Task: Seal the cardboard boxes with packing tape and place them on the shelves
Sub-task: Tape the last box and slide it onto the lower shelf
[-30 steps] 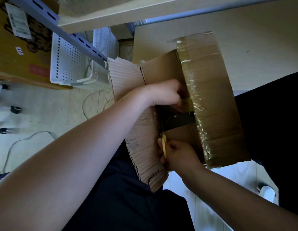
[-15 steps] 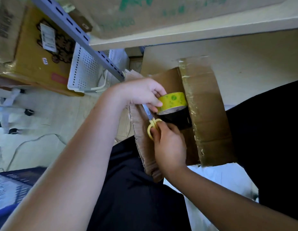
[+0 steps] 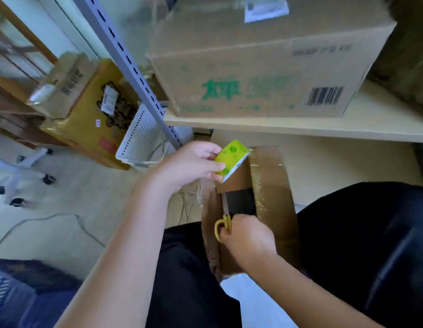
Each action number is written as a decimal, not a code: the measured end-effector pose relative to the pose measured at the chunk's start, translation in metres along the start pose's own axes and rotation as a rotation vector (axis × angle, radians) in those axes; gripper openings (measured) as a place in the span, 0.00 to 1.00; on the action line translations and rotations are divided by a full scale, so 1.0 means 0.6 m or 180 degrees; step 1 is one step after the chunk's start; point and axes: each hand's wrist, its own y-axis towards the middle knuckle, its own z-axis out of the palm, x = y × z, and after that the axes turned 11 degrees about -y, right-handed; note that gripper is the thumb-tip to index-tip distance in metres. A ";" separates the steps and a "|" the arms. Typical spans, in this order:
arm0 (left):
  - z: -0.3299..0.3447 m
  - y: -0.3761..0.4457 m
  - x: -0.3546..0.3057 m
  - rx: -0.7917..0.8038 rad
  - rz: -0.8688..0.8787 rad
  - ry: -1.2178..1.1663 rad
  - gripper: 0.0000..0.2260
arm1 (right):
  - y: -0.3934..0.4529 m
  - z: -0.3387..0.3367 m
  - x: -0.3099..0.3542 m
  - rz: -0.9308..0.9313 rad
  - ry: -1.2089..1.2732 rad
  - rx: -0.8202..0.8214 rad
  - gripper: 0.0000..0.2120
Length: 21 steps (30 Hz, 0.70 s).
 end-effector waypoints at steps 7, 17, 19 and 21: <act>0.075 -0.116 -0.100 -0.0549 0.0669 -0.1773 0.13 | -0.136 -0.251 -0.159 0.0120 -0.0111 -0.1264 0.17; 0.169 -0.185 -0.247 -0.0229 0.1390 -0.2667 0.12 | -0.208 -0.558 -0.209 -0.0274 0.0039 -0.3379 0.09; 0.174 -0.198 -0.277 -0.0111 0.1474 -0.2669 0.12 | -0.227 -0.611 -0.212 -0.0454 -0.0046 -0.3841 0.07; 0.179 -0.209 -0.306 0.0033 0.1506 -0.2618 0.12 | -0.223 -0.663 -0.226 -0.0367 0.0013 -0.4097 0.06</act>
